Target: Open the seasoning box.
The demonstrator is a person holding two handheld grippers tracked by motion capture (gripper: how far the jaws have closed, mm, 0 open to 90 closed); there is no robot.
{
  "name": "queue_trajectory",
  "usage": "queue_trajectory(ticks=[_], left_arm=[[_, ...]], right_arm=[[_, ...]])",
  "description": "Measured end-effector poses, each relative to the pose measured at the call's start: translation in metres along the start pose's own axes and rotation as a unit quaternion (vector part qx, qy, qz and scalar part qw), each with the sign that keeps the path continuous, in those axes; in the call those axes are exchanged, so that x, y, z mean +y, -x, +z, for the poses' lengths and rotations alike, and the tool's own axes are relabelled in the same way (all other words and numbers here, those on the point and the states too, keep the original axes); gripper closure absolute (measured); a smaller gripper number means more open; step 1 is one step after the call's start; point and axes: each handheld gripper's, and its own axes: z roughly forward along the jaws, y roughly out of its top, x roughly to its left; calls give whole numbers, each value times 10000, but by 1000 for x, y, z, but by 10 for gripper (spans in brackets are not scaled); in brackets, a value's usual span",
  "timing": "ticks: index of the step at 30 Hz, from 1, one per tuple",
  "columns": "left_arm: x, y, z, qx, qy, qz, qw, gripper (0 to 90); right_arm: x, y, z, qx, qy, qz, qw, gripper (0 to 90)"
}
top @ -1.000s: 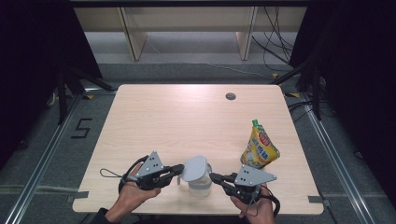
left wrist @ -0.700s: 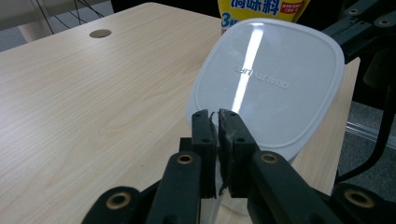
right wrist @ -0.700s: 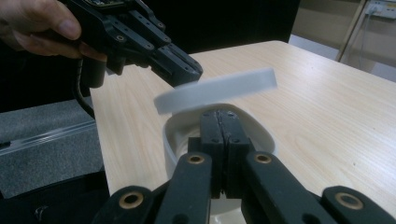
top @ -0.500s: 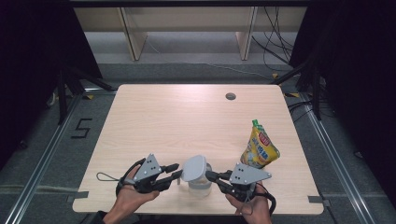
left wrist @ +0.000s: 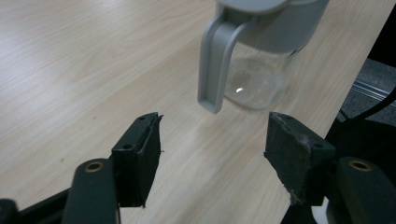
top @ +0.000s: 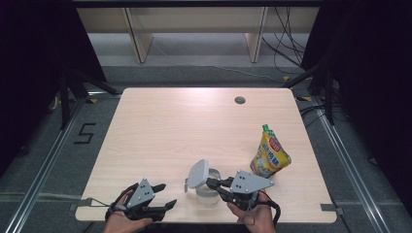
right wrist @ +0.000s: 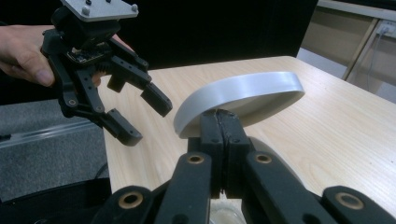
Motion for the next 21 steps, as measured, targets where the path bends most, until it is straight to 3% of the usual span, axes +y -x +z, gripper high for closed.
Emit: queue_trajectory(ticks=[11,12,15,17,18,20,21], left_arm=[[-13,-4,-1,209,-148,-105,9996,289],[-13,-6,-1,221,-232,7,9995,289],[-14,-5,0,192,-86,-106,9997,286],[-13,-7,-2,232,-73,-52,9997,282],[-13,-6,-2,259,-52,-96,9996,280],[-14,-4,-1,242,8,-167,9996,275],[-14,-4,-1,242,8,-167,9996,272]], right_arm=[[4,-8,15,129,57,-111,9998,891],[5,-8,15,204,10,-124,9997,889],[5,-10,18,192,66,-108,9997,874],[6,-8,17,246,26,-164,9996,872],[5,-8,19,261,68,-13,9996,871],[5,-7,20,234,136,-19,9996,860],[5,-7,20,353,124,-25,9993,850]])
